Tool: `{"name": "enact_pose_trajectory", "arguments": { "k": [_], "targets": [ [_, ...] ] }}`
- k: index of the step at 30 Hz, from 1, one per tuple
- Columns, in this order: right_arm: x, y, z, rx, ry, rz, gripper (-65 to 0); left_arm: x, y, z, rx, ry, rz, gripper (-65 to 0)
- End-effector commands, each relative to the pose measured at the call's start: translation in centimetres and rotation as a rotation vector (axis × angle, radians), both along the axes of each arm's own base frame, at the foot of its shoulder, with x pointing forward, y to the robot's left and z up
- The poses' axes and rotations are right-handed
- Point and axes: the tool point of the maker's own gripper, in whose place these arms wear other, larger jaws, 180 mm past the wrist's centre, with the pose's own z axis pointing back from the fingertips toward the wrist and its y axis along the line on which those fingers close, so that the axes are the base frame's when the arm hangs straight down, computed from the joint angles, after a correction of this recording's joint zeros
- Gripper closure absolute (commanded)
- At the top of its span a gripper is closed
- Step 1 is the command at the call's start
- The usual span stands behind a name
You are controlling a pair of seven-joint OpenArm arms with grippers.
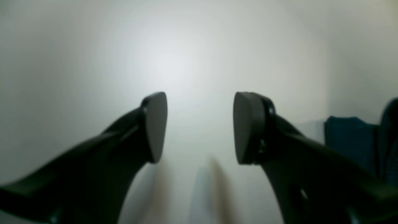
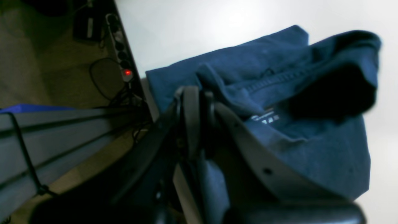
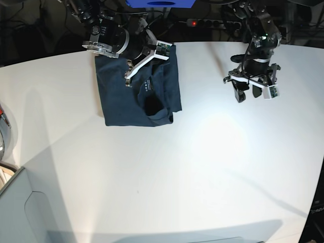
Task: Fold the T-shirt properly
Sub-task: 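Release the shirt and lift the right gripper away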
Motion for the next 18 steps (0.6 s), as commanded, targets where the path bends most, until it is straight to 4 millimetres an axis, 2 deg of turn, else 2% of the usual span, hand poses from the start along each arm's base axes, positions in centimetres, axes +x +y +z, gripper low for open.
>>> {"name": "enact_pose_trajectory", "arguments": {
  "k": [1,4,6,8,13,15,18],
  "targets": [
    [0.1,0.6,0.9,0.033,-0.019,0.017,-0.5,0.6,0.0,1.1,0.006,-0.048,-0.004,-33.1],
    [0.1,0.6,0.7,0.029,-0.017,0.018,-0.7,0.6,0.0,1.1,0.006,-0.048,-0.004,-33.1],
    [-0.1,0.5,0.3,0.022,-0.006,0.02,-3.1,0.6,0.0,1.2,0.008,-0.048,-0.005,-33.1],
    [-0.1,0.3,0.1,0.012,0.0,0.019,-10.1,0.6,0.0,1.2,0.008,-0.048,-0.005,-33.1],
    [-0.9,0.5,-0.2,0.005,0.008,0.05,-32.4,0.6,0.0,1.2,0.008,-0.048,-0.005,-33.1],
    [-1.2,0.4,-0.3,-0.003,0.007,0.068,-37.2,0.7,0.1,1.3,0.011,-0.053,-0.006,-33.1],
    [-0.3,0.2,0.0,-0.008,-0.016,0.062,-38.6,0.7,0.8,1.6,0.032,-0.054,-0.006,-33.1]
  ]
}}
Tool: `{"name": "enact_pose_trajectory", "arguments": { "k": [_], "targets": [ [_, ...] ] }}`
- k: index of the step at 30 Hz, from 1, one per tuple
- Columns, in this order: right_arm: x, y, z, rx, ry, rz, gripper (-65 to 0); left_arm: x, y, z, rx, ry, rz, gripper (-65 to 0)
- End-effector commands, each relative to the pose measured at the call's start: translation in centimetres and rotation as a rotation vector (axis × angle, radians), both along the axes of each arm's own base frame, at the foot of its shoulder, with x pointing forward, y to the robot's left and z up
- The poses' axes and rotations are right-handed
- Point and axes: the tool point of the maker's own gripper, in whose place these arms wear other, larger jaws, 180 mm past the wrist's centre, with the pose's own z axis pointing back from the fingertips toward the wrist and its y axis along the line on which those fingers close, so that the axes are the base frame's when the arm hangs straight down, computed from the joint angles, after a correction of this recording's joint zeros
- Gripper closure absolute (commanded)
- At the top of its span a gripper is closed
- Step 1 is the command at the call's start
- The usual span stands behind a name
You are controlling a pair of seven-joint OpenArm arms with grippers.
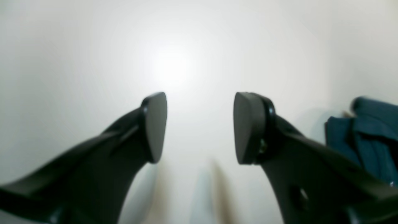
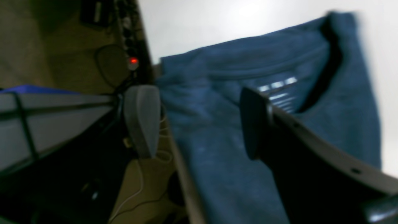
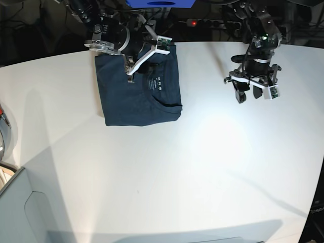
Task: Fold the T-shirt properly
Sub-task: 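Release the shirt and lift the right gripper away, then press and smooth the folded shirt with the left gripper near the collar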
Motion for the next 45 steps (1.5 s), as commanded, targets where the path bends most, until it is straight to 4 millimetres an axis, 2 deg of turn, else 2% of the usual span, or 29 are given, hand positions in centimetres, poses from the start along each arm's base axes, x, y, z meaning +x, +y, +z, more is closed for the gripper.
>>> {"name": "enact_pose_trajectory", "arguments": {
  "k": [1,8,12,13,18,22,26,29,33,41,45],
  "targets": [
    [0.6,0.4,1.0,0.029,-0.031,0.01,-38.6,0.6,0.5,1.4,0.022,-0.05,-0.002,-33.1],
    [3.4,-1.1,1.7,0.031,-0.071,-0.088,-39.0,-0.3,2.4,1.5,0.047,-0.041,0.044,-33.1],
    [5.0,-2.3,2.1,0.036,-0.088,-0.169,-39.0,-1.1,2.2,1.0,0.041,-0.018,0.044,-33.2],
    [5.6,-2.8,2.2,0.038,-0.095,-0.194,-39.1,-1.1,1.5,1.2,0.028,-0.026,0.029,-33.2],
    [8.7,-6.4,2.9,0.031,-0.132,-0.371,-39.1,-0.4,-4.4,2.0,-0.222,-0.097,-0.065,-33.2],
    [10.0,-9.1,3.2,0.017,-0.15,-0.473,-39.1,0.1,-8.9,2.2,-0.381,-0.117,-0.138,-33.2],
    [10.1,-9.8,3.1,0.006,-0.155,-0.488,-39.1,-0.3,-14.6,1.2,-0.483,-0.078,-0.218,-33.3],
    [10.0,-9.8,3.0,0.005,-0.15,-0.488,-39.0,-0.9,-17.3,-0.6,-0.504,-0.017,-0.265,-33.3],
    [9.8,-9.8,2.8,0.004,-0.142,-0.489,-39.0,-1.8,-19.0,-2.9,-0.536,0.055,-0.283,-33.3],
    [9.8,-9.7,2.9,0.006,-0.142,-0.489,-38.9,-0.8,-19.4,-2.8,-0.541,0.043,-0.301,-33.3],
    [9.7,-9.7,2.8,0.005,-0.14,-0.489,-38.9,-0.7,-19.8,-4.1,-0.551,0.076,-0.303,-33.2]
  ]
}}
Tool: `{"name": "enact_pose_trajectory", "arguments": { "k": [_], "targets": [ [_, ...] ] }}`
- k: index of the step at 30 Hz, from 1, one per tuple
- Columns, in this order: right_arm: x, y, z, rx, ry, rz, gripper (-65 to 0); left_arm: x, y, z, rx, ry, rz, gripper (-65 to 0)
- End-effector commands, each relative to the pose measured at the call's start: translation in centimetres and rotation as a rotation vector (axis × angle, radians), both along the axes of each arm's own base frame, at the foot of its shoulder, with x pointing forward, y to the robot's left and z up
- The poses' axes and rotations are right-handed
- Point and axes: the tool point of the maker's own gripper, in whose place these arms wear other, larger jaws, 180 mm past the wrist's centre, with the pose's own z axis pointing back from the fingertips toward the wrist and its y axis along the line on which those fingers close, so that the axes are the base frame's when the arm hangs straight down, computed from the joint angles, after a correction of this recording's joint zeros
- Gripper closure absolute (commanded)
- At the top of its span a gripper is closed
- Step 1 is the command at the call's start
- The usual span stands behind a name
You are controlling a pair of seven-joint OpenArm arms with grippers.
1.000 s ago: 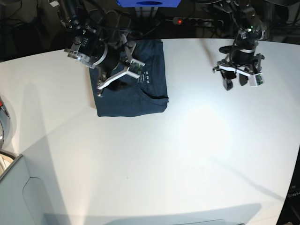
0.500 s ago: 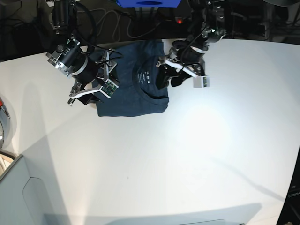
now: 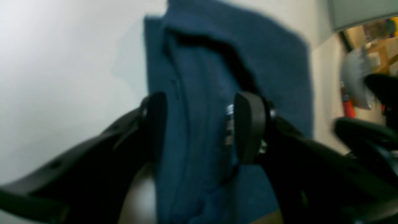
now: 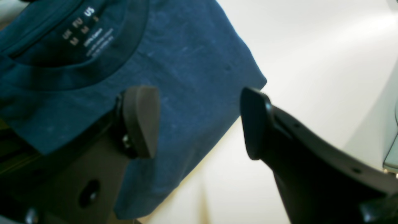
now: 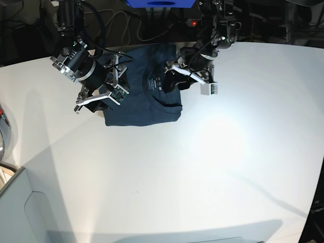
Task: Fold the T-shirt properly
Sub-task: 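Press and smooth the folded shirt with the left gripper near the collar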
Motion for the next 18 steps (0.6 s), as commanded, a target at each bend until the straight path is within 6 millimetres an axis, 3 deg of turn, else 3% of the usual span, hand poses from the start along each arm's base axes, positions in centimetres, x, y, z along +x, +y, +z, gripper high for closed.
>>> {"name": "enact_pose_trajectory", "arguments": {
  "k": [1,6,10,14,18],
  "targets": [
    [0.2,0.3,0.7,0.014,-0.025,0.018,-38.9,0.7,-0.4,0.7,-0.022,-0.031,-0.003,-33.2],
    [0.1,0.3,0.7,0.014,-0.024,0.017,-38.9,0.9,-0.9,0.2,-0.03,-0.021,-0.017,-33.2],
    [0.1,0.3,0.7,0.012,-0.024,0.017,-38.9,0.5,-3.0,0.7,-0.049,-0.035,-0.076,-32.9],
    [0.1,0.2,0.6,0.011,-0.024,0.018,-38.9,0.9,-3.0,2.1,-0.048,-0.07,-0.079,-32.9],
    [0.1,0.2,0.6,0.011,-0.024,0.018,-38.9,0.9,-3.0,2.2,-0.048,-0.07,-0.076,-32.9]
  ]
}}
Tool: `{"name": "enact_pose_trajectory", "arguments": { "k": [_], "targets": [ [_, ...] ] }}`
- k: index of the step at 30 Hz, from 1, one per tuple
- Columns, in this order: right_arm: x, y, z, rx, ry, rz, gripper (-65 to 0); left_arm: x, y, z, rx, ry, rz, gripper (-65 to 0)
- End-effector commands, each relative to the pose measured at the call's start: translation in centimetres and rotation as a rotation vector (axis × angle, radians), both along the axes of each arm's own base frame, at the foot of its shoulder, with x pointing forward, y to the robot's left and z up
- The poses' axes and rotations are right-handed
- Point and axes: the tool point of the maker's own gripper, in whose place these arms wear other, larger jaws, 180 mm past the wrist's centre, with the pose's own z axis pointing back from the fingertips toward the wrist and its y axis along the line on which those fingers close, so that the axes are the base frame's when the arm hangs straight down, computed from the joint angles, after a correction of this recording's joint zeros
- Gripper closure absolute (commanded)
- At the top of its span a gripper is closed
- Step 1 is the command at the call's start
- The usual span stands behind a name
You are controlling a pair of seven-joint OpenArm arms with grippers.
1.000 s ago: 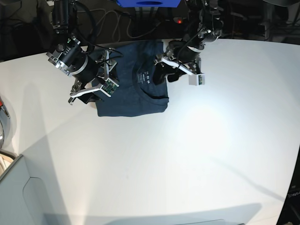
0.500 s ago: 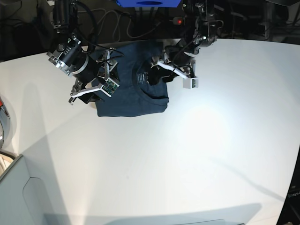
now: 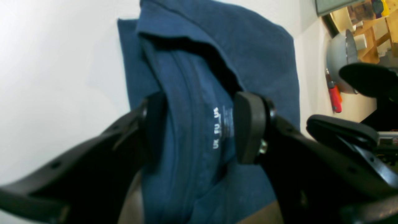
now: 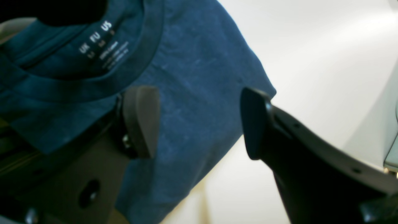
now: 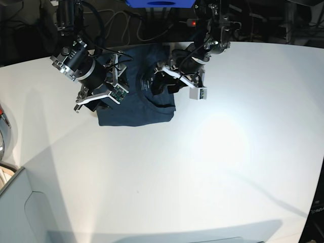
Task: Fold the T-shirt properly
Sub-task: 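Press and smooth the folded shirt with the left gripper near the collar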
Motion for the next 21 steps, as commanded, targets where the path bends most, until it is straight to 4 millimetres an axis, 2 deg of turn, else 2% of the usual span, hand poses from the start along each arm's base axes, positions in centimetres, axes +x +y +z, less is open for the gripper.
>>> {"name": "enact_pose_trajectory", "arguments": {
  "k": [1,11,14,17,19,21],
  "targets": [
    [0.3,0.3,0.8,0.016,-0.028,0.017,-38.9,0.3,-0.3,1.1,-0.025,-0.03,0.005,-32.9],
    [0.4,0.3,0.8,0.016,-0.03,0.016,-38.9,0.8,-1.0,1.2,-0.035,-0.038,-0.009,-33.0],
    [0.5,0.3,0.9,0.015,-0.033,0.016,-38.9,0.5,-2.4,0.6,-0.045,-0.023,-0.053,-32.8],
    [0.5,0.3,0.9,0.015,-0.033,0.016,-38.9,0.5,-3.0,0.1,-0.049,-0.012,-0.068,-32.6],
    [0.5,0.3,0.9,0.015,-0.033,0.016,-38.9,0.4,-3.0,0.1,-0.049,-0.01,-0.07,-30.8],
    [0.4,0.3,0.8,0.014,-0.032,0.017,-38.9,0.4,-3.0,0.3,-0.05,-0.015,-0.068,-25.4]
  ]
}}
